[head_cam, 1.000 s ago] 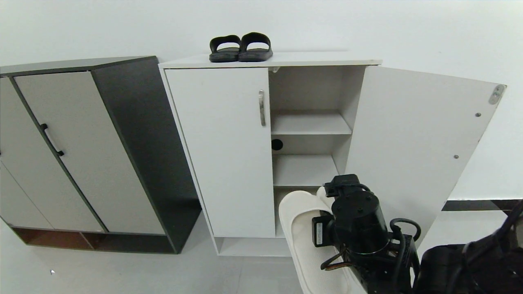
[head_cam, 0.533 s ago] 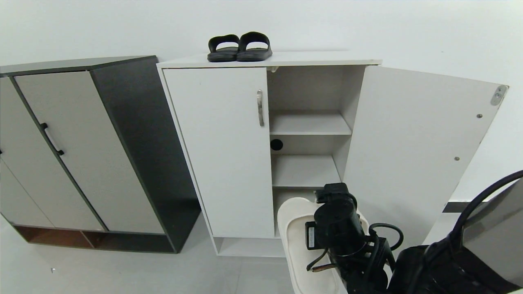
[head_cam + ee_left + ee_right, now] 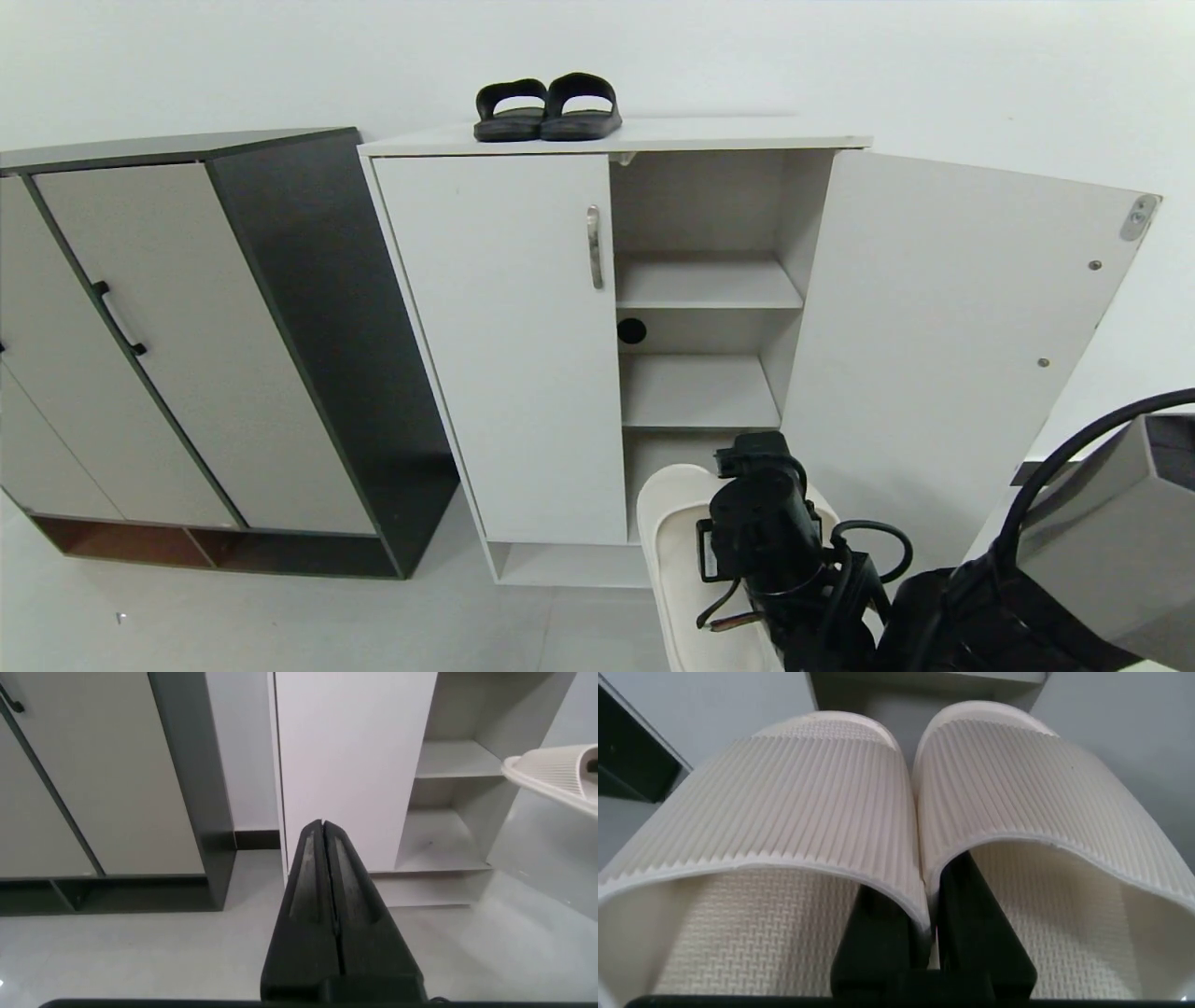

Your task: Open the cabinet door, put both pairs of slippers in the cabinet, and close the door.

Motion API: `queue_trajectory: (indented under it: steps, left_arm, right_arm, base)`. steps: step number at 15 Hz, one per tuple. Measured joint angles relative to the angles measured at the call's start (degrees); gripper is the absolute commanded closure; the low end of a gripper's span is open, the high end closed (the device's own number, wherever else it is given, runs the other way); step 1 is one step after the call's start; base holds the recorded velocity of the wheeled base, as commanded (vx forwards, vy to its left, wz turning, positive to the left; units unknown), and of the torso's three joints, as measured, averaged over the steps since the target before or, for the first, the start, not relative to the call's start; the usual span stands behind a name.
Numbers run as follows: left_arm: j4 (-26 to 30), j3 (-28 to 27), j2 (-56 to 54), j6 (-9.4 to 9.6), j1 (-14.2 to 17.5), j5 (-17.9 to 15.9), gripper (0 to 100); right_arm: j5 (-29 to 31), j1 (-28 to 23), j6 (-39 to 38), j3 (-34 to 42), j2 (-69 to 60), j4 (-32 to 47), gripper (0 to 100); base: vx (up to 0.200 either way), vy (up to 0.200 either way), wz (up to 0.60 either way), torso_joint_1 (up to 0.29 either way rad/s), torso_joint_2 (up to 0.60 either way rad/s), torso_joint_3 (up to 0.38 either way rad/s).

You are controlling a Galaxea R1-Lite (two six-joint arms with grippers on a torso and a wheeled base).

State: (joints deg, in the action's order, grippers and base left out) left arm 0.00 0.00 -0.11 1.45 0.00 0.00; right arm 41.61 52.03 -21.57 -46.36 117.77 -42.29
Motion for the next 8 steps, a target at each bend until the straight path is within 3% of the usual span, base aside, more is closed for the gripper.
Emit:
queue_trajectory:
  steps: [4,8]
  left_arm:
    - [0.0,0.0,0.0,0.02,0.0,0.0,100]
    - [0.0,0.0,0.0,-0.04,0.0,0.0,100]
  right_arm:
    - [0.0,-0.4,0.4,-0.5,0.7,-1.0,100]
    - [-0.5,-1.6,2.6,-2.6,1.2,-1.0,100]
  base:
    - [0.0,0.0,0.0,0.001,0.0,-0.024]
    - [0.0,0.0,0.0,0.004,0.0,-0.175]
